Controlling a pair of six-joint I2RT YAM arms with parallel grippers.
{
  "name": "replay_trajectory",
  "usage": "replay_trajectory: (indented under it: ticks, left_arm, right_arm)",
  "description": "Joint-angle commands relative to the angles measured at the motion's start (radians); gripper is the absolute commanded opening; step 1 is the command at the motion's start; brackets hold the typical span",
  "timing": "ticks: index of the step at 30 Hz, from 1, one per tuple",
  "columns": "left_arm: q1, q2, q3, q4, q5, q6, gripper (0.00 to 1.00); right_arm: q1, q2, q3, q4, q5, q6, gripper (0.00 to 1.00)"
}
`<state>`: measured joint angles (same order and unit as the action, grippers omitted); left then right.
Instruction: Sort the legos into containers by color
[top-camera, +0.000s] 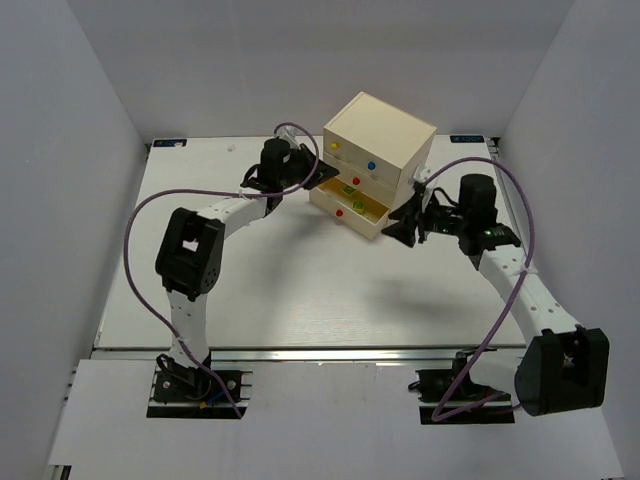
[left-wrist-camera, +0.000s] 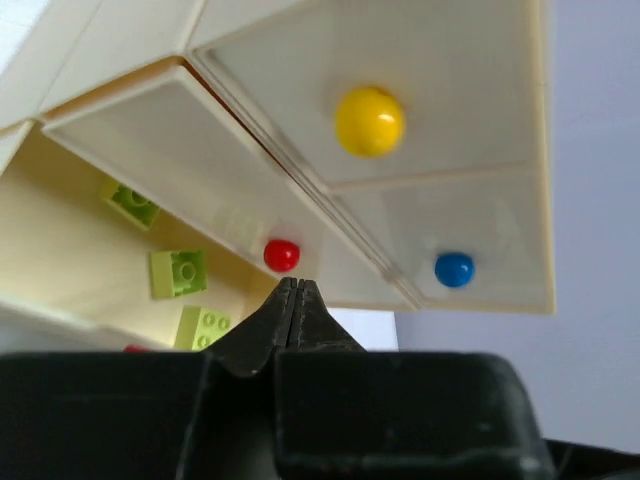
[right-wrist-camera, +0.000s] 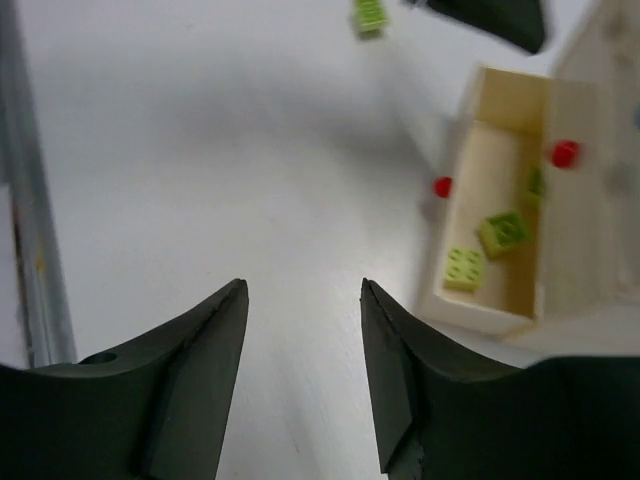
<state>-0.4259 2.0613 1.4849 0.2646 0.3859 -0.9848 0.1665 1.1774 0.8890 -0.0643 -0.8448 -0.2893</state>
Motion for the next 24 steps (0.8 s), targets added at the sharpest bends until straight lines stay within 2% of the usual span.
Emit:
replay_trajectory:
  ticks: [1, 2, 3, 4, 5, 7, 8, 9, 11, 12, 14, 15, 16, 18, 19, 21, 23, 24]
  left_arm:
    - [0.027, -0.237, -0.015, -0.094, -0.008, 0.214, 0.0]
    - [0.027, -0.277, -0.026, -0.198, -0.039, 0.271, 0.0]
    - [0.038, -0.371, -0.066, -0.247, -0.103, 0.326, 0.0]
    - [0.038, -0.421, -0.096, -0.349, -0.148, 0.433, 0.0]
    - [0.038, -0.47, -0.13, -0.39, -0.206, 0.483, 0.0]
    - [0.048, -0.588, -0.239, -0.482, -0.44, 0.62, 0.21]
    - [0.059, -0.605, -0.265, -0.51, -0.519, 0.65, 0.45]
    - [0.068, -0.603, -0.293, -0.536, -0.612, 0.669, 0.58]
    - [0.088, -0.572, -0.296, -0.582, -0.648, 0.721, 0.83]
    - [0.088, -0.552, -0.29, -0.591, -0.648, 0.719, 0.87]
    - [0.098, -0.472, -0.212, -0.701, -0.677, 0.646, 0.91]
    - [0.107, -0.454, -0.189, -0.74, -0.7, 0.568, 0.92]
    - [0.107, -0.451, -0.18, -0.787, -0.764, 0.537, 0.92]
    - [0.116, -0.49, -0.216, -0.798, -0.808, 0.482, 0.97]
    - [0.116, -0.559, -0.244, -0.785, -0.817, 0.46, 0.97]
    - [0.125, -0.639, -0.351, -0.731, -0.817, 0.471, 0.97]
    - [0.137, -0.69, -0.42, -0.647, -0.788, 0.471, 0.9]
    - [0.148, -0.67, -0.413, -0.654, -0.792, 0.448, 0.82]
  right_arm:
    - [0.083, 0.059, 0.067, -0.251, -0.235, -0.414, 0.56]
    - [0.135, 0.07, 0.079, -0.271, -0.214, -0.471, 0.56]
    - [0.16, 0.096, 0.083, -0.255, -0.126, -0.491, 0.57]
    - [0.213, 0.116, 0.094, -0.25, -0.075, -0.502, 0.56]
    - [0.264, 0.14, 0.114, -0.25, -0.029, -0.51, 0.56]
    - [0.351, 0.232, 0.204, -0.255, 0.108, -0.469, 0.53]
    - [0.373, 0.266, 0.243, -0.247, 0.16, -0.423, 0.52]
    - [0.389, 0.334, 0.322, -0.203, 0.267, -0.365, 0.52]
    - [0.442, 0.41, 0.408, -0.149, 0.399, -0.169, 0.56]
    - [0.449, 0.486, 0.524, -0.164, 0.461, -0.142, 0.6]
    - [0.475, 0.566, 0.652, -0.19, 0.506, -0.055, 0.63]
    - [0.482, 0.646, 0.788, -0.23, 0.509, -0.036, 0.65]
    - [0.495, 0.686, 0.848, -0.25, 0.506, -0.027, 0.7]
    - [0.504, 0.769, 0.936, -0.262, 0.492, 0.007, 0.77]
    - [0.521, 0.793, 0.979, -0.255, 0.49, 0.007, 0.83]
    - [0.528, 0.841, 0.995, -0.208, 0.522, -0.005, 0.85]
    - [0.533, 0.875, 1.04, -0.203, 0.545, 0.004, 0.86]
    - [0.533, 0.896, 1.057, -0.207, 0.578, 0.028, 0.85]
